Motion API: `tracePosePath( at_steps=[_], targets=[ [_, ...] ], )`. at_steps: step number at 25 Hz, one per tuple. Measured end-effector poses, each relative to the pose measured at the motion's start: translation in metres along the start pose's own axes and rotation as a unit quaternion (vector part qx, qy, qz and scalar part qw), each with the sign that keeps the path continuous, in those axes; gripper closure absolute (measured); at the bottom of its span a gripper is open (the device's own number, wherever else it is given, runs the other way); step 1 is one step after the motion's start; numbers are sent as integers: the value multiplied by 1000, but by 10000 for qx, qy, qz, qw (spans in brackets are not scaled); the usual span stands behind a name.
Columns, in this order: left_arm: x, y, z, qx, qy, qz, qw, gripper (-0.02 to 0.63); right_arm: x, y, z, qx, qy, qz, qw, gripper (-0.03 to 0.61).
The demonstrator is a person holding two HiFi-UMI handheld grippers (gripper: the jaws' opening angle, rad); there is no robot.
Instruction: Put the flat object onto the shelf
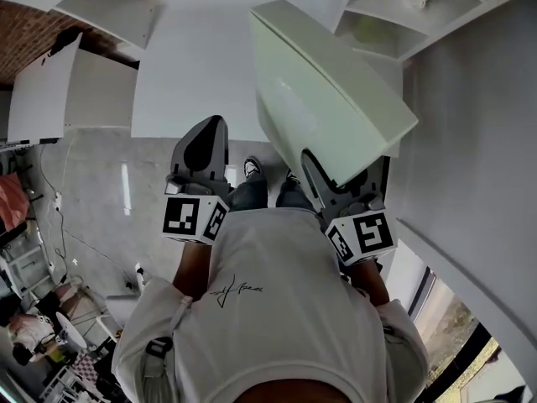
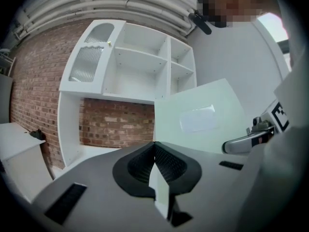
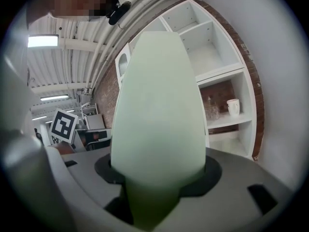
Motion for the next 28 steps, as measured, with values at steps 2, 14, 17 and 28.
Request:
tracePosePath(
  at_steps=[2, 14, 17, 28],
  targets=[
    [13, 3, 7, -22, -95, -256, 9996, 600, 5, 7, 9, -56, -131, -139, 9998, 304],
    [38, 24, 49, -283, -654, -802, 9942, 600, 30, 21, 74, -637, -629, -312, 9955, 311],
    [40, 26, 50, -222, -707, -863, 9935, 600, 34, 19, 90, -912, -699, -362, 9927, 311],
    [46, 23, 47, -262, -795, -998, 9915, 600, 46, 25, 141, -1342, -948, -202, 9862, 310]
  ],
)
Point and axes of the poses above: the fingertips, and each gripper's own axes: x forward along the fingers, y to its left, z out of its top, the point moved 3 cm from there along -x, backward along the fingers, and after that the axes turned 12 degrees about -y, right-handed, at the moved point
